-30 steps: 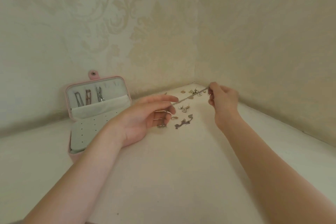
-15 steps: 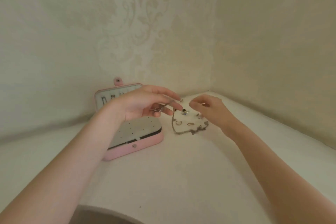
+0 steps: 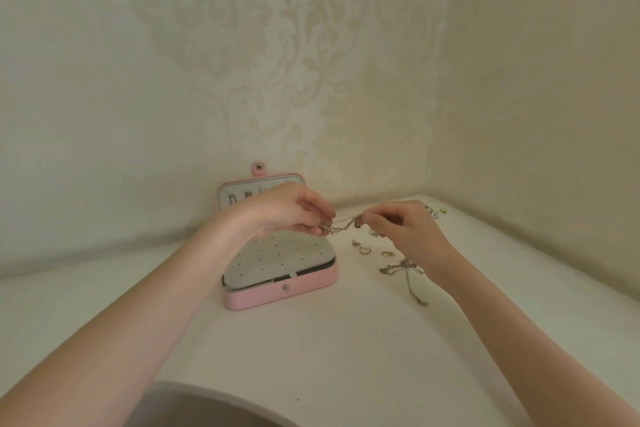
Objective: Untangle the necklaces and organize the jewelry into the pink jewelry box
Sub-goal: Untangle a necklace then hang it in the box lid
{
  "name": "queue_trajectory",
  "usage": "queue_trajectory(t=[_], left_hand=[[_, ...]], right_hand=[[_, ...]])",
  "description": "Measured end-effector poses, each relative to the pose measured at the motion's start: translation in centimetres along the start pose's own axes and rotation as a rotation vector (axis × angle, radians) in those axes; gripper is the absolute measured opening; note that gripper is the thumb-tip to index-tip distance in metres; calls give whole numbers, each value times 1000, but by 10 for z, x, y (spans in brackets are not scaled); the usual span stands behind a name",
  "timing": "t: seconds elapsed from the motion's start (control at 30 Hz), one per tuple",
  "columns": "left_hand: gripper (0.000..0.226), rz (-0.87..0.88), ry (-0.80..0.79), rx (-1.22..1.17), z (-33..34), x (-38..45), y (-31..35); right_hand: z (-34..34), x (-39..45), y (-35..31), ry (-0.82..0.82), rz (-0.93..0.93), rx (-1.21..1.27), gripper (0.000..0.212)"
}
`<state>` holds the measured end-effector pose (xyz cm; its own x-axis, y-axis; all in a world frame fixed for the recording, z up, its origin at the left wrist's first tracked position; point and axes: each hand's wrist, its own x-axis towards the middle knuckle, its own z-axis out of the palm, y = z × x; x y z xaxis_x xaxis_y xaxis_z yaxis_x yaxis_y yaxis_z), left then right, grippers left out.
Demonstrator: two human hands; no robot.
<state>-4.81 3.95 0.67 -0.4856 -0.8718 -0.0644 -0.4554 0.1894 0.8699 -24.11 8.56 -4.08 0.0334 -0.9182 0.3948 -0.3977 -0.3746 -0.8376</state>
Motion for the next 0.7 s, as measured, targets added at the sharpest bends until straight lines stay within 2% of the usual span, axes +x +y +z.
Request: queue_trajectory(t=[0.13,0.37,0.43,0.6,0.7], left_hand=[[18,9,34,-198,-5,-5,-7],[25,-5,-83,-334,2,-10,-15],[24,2,-74,-324,6,-9,-16],[28,68,-93,-86,31,-4,-19],[19,92,-134,-136,47,-1,-19]], right_hand=[[1,1,1,23,29,22,21],[-3,-1,2,-22,131,132,21],[-2,-2,0,-34,137,126,21],[-2,-2,-3,-47,96,87,20],[-6,-2,-4,-21,72,124,16]])
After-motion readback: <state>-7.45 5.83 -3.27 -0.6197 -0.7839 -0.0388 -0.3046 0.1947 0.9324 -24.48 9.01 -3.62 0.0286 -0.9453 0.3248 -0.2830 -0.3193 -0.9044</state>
